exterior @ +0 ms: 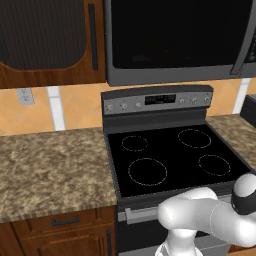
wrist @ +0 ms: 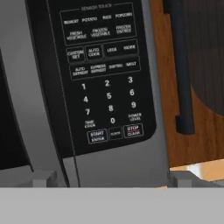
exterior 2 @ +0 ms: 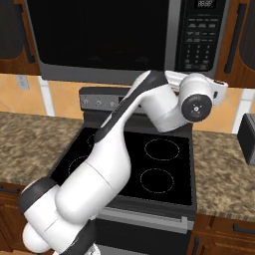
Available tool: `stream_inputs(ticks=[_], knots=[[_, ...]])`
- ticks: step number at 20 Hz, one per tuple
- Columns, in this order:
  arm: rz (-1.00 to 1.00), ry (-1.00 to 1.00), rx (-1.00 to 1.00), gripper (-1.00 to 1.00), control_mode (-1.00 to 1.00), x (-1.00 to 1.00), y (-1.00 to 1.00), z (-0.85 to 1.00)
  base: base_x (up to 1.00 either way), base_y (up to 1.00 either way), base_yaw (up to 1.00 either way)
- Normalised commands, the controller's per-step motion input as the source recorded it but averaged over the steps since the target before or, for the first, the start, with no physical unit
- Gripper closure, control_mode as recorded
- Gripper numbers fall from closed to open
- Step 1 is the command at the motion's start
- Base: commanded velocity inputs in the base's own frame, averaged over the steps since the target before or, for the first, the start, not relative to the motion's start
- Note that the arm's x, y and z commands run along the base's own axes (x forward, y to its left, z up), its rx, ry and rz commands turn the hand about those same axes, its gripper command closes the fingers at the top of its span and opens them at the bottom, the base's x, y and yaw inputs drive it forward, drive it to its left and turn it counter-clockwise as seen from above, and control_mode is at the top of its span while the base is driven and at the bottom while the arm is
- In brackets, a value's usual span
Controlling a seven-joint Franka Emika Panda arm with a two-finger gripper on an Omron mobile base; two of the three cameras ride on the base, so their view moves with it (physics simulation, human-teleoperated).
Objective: Open the microwave, place the bowl with waffle inside the microwave, then close the microwave door and turn it on.
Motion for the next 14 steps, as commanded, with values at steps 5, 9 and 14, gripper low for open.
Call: stream_inputs(ticks=[5,9,14], knots=[[-0.04,0.0,0.0,-1.0,-1.0,0.32,-0.07,0.1,0.0,0.0,0.0],[0.0,0.0,0.0,-1.0,-1.0,0.24,-0.34,0.0,0.0,0.0,0.0],[0.01,0.0,0.0,-1.0,-1.0,0.23,-0.38,0.0,0.0,0.0,0.0]])
